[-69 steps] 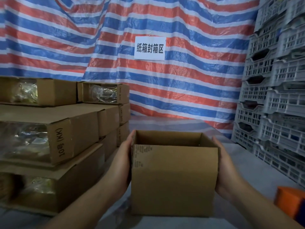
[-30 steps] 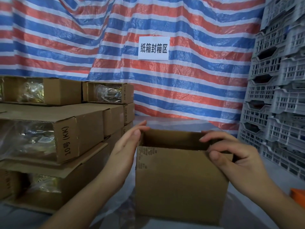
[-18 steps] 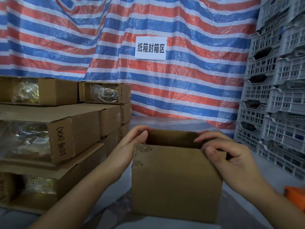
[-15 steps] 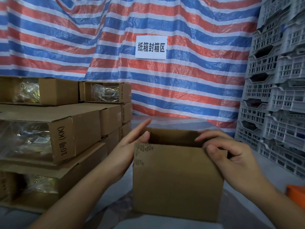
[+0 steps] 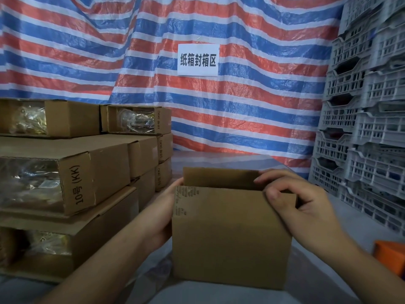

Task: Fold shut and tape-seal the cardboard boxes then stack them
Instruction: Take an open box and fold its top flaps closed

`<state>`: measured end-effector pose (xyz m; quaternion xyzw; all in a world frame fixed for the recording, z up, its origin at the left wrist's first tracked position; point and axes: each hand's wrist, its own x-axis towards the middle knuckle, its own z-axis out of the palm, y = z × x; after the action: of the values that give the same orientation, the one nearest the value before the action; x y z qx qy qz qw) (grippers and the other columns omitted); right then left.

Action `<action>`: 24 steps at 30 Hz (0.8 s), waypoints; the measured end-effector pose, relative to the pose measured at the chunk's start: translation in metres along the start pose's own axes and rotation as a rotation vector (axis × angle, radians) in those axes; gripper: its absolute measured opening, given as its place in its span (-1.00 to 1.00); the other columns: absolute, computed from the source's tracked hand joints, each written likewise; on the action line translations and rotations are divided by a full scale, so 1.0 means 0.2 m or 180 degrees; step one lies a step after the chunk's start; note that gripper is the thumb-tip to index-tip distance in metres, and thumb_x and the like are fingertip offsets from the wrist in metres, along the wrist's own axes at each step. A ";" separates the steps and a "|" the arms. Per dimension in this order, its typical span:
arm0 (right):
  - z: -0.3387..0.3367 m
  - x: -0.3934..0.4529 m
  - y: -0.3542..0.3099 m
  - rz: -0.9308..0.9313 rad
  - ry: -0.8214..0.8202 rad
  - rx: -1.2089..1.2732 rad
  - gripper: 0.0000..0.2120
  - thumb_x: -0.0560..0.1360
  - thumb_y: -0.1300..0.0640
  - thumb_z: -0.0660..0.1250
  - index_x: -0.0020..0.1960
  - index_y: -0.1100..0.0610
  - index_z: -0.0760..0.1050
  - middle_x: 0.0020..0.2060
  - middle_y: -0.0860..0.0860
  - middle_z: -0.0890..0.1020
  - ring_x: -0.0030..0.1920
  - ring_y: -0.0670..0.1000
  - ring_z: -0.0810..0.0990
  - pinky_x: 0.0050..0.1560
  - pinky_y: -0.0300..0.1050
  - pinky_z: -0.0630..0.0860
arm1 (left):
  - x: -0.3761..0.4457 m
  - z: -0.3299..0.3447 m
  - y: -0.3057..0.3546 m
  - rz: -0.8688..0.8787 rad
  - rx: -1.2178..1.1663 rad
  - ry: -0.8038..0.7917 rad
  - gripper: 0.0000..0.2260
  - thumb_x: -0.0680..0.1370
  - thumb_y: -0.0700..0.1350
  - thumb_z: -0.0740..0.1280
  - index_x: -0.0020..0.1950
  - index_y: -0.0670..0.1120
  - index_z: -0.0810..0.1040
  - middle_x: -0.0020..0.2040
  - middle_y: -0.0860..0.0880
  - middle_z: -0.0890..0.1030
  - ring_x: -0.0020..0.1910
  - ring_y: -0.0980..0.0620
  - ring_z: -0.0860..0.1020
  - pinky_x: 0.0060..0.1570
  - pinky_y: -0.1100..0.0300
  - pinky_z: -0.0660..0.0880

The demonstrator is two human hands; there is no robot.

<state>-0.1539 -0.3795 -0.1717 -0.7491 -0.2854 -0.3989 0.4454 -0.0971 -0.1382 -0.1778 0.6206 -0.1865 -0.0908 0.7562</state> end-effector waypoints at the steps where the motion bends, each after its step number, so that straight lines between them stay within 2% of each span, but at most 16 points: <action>1: 0.00 0.00 0.00 0.0000 0.0033 -0.0009 -0.80 0.51 -0.09 0.28 -0.07 -0.04 0.64 0.06 -0.17 0.66 0.17 -0.10 0.60 0.15 -0.33 0.47 | 0.00 0.00 0.00 -0.0024 0.0042 0.0067 -0.70 0.53 -0.01 0.30 0.25 -0.01 0.55 0.08 -0.24 0.65 -0.07 -0.13 0.62 0.01 -0.01 0.55; 3: 0.00 0.00 0.02 0.0201 0.0295 0.0218 -0.70 0.53 -0.20 0.23 0.03 -0.09 0.65 0.14 -0.20 0.64 0.23 -0.15 0.57 0.18 -0.34 0.46 | -0.02 -0.01 -0.05 0.0060 0.0037 -0.0026 -0.84 0.64 -0.13 0.19 0.09 -0.12 0.54 0.02 -0.31 0.56 -0.13 -0.12 0.53 -0.02 0.06 0.47; 5: -0.01 0.02 0.05 0.0820 0.0702 0.1128 -0.63 0.52 -0.30 0.21 0.07 -0.13 0.67 0.20 -0.14 0.65 0.30 -0.11 0.55 0.24 -0.16 0.49 | 0.00 0.02 -0.04 0.0094 -0.0046 0.0200 -0.85 0.65 -0.15 0.18 0.10 -0.03 0.53 0.00 -0.25 0.57 -0.16 -0.10 0.53 -0.11 0.07 0.45; 7: -0.02 0.02 0.08 0.1419 0.0808 0.1999 -0.68 0.58 -0.16 0.21 0.09 -0.07 0.68 0.22 -0.04 0.66 0.34 -0.03 0.54 0.23 -0.04 0.53 | 0.01 0.04 -0.02 0.0217 -0.0144 0.0523 -0.81 0.61 -0.15 0.24 0.17 0.09 0.49 0.05 -0.14 0.60 -0.10 -0.11 0.58 -0.17 0.05 0.50; 8: -0.02 0.02 0.10 0.1625 0.0797 0.2142 -0.71 0.60 -0.08 0.21 0.13 -0.03 0.66 0.22 0.00 0.66 0.34 -0.01 0.54 0.20 -0.04 0.53 | 0.01 0.03 -0.02 0.0340 -0.0137 0.0656 -0.79 0.59 -0.17 0.27 0.16 0.11 0.48 0.06 -0.10 0.59 -0.08 -0.10 0.59 -0.22 0.05 0.51; 10: -0.03 0.02 0.11 0.1829 0.0752 0.2174 -0.73 0.58 0.03 0.24 0.17 0.04 0.63 0.18 0.04 0.67 0.25 0.01 0.61 0.07 -0.13 0.55 | 0.01 0.02 -0.01 0.0519 -0.0005 0.0782 -0.80 0.58 -0.23 0.27 0.11 0.03 0.54 0.04 -0.10 0.61 -0.16 -0.05 0.62 -0.34 0.12 0.53; 11: -0.03 0.01 0.11 0.1862 0.0736 0.2149 -0.76 0.58 0.07 0.25 0.15 0.05 0.64 0.12 0.05 0.69 0.13 0.00 0.67 -0.06 -0.18 0.59 | 0.00 0.01 -0.01 0.0533 0.0072 0.0758 -0.79 0.58 -0.25 0.26 0.08 0.01 0.60 0.02 -0.11 0.63 -0.19 -0.04 0.64 -0.36 0.15 0.53; 13: -0.02 0.00 0.11 0.1919 0.0697 0.2079 -0.81 0.61 0.11 0.26 0.11 0.02 0.64 -0.04 0.05 0.69 -0.18 -0.02 0.68 -0.32 -0.21 0.57 | 0.00 0.01 -0.01 0.0479 0.0190 0.0674 -0.71 0.59 -0.23 0.25 -0.01 0.10 0.69 0.03 -0.06 0.64 -0.12 -0.06 0.66 -0.30 0.15 0.55; 15: -0.01 -0.01 0.11 0.1982 0.0713 0.2072 -0.83 0.62 0.09 0.29 0.13 -0.03 0.63 -0.13 0.05 0.66 -0.32 -0.04 0.64 -0.40 -0.24 0.53 | 0.00 0.00 -0.01 0.0443 0.0257 0.0584 -0.66 0.60 -0.21 0.24 -0.05 0.20 0.71 -0.06 0.03 0.68 -0.13 -0.04 0.68 -0.31 0.20 0.56; 18: -0.01 -0.02 0.11 0.2036 0.0723 0.2091 -0.78 0.59 0.05 0.32 0.20 -0.13 0.61 -0.07 0.05 0.69 -0.27 -0.03 0.66 -0.36 -0.23 0.56 | 0.01 0.00 -0.01 0.0426 0.0284 0.0401 -0.65 0.59 -0.19 0.25 -0.02 0.25 0.69 -0.20 0.15 0.69 -0.24 0.07 0.69 -0.37 0.26 0.56; 24: 0.00 -0.03 0.11 0.2023 0.0751 0.2263 -0.78 0.53 0.04 0.36 0.14 -0.14 0.65 0.12 0.00 0.71 -0.06 -0.04 0.71 -0.23 -0.21 0.62 | 0.02 0.00 -0.02 0.0426 0.0184 0.0320 -0.64 0.60 -0.18 0.25 -0.01 0.28 0.69 -0.20 0.19 0.68 -0.25 0.10 0.68 -0.38 0.28 0.56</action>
<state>-0.1396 -0.3884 -0.1857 -0.5504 -0.1087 -0.2032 0.8024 -0.0924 -0.1402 -0.1802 0.6322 -0.1919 -0.0034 0.7507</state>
